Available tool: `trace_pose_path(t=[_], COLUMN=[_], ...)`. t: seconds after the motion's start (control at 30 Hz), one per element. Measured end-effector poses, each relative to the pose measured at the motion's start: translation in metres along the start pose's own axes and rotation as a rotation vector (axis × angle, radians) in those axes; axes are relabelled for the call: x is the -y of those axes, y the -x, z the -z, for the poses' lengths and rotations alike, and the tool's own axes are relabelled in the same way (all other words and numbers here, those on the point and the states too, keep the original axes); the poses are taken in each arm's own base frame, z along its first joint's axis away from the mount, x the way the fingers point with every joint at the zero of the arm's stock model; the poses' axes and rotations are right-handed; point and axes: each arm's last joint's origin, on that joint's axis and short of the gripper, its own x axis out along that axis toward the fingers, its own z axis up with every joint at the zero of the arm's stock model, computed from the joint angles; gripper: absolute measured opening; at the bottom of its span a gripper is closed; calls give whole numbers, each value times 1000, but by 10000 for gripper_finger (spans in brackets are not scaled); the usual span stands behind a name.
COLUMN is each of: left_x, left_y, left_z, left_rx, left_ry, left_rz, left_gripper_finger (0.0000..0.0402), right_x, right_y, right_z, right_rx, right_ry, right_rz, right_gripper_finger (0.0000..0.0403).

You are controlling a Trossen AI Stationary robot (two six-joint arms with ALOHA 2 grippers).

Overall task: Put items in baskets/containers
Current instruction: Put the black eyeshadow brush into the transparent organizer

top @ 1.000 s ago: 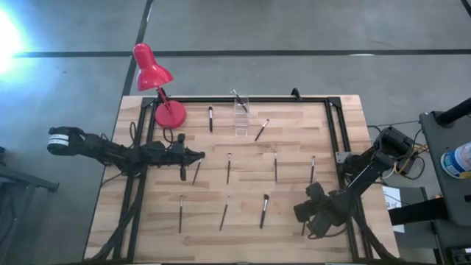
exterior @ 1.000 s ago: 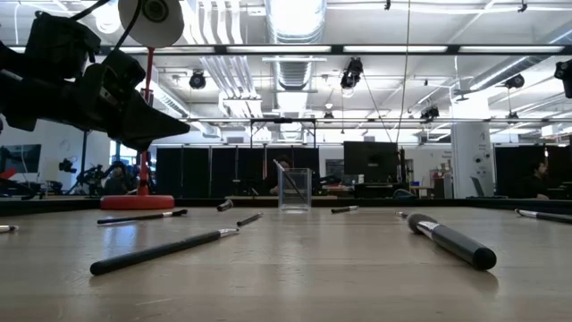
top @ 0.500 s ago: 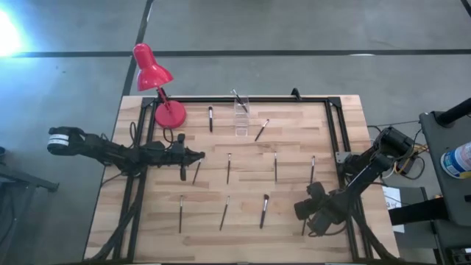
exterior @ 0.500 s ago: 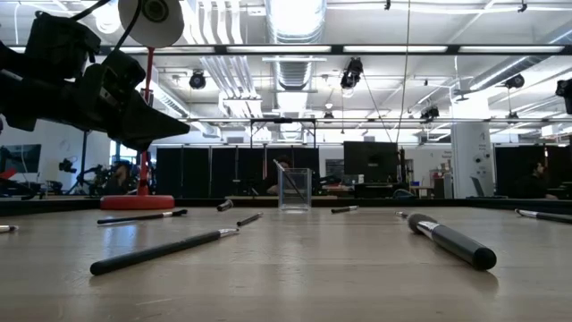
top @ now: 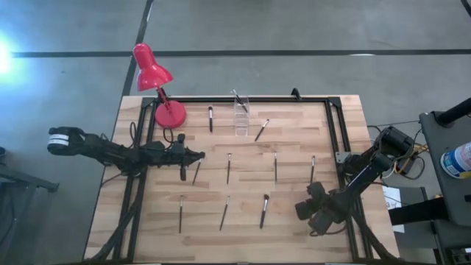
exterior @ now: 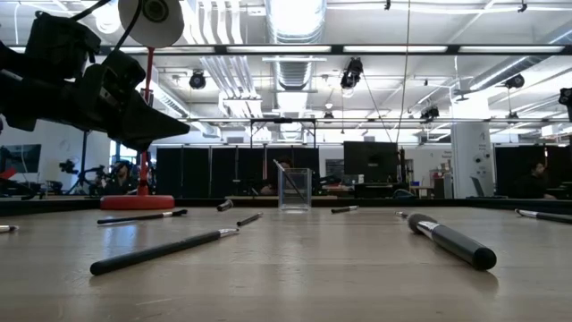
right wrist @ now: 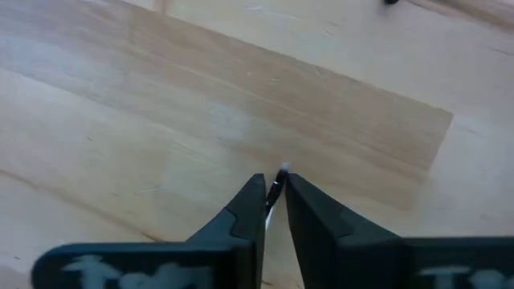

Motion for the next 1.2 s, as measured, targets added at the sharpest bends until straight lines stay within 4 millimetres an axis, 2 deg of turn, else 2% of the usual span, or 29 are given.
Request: trace_pose_path(t=[0.37, 0.67, 0.97, 1.2], left_x=[0, 0, 0, 0], left_y=[0, 0, 0, 0], left_z=[0, 0, 0, 0], left_rx=[0, 0, -3, -1], left_ry=[0, 0, 3, 5], left_rz=[0, 0, 0, 0], left_gripper_finger=[0, 0, 0, 0], right_x=[-3, -14, -28, -55], right_y=[1, 25, 50, 63], right_z=[-1, -11, -38, -74], right_rx=[20, 67, 245, 439], right_ry=[123, 243, 410, 655], right_rz=[-19, -147, -279, -445], right_gripper_finger=[14, 13, 13, 13])
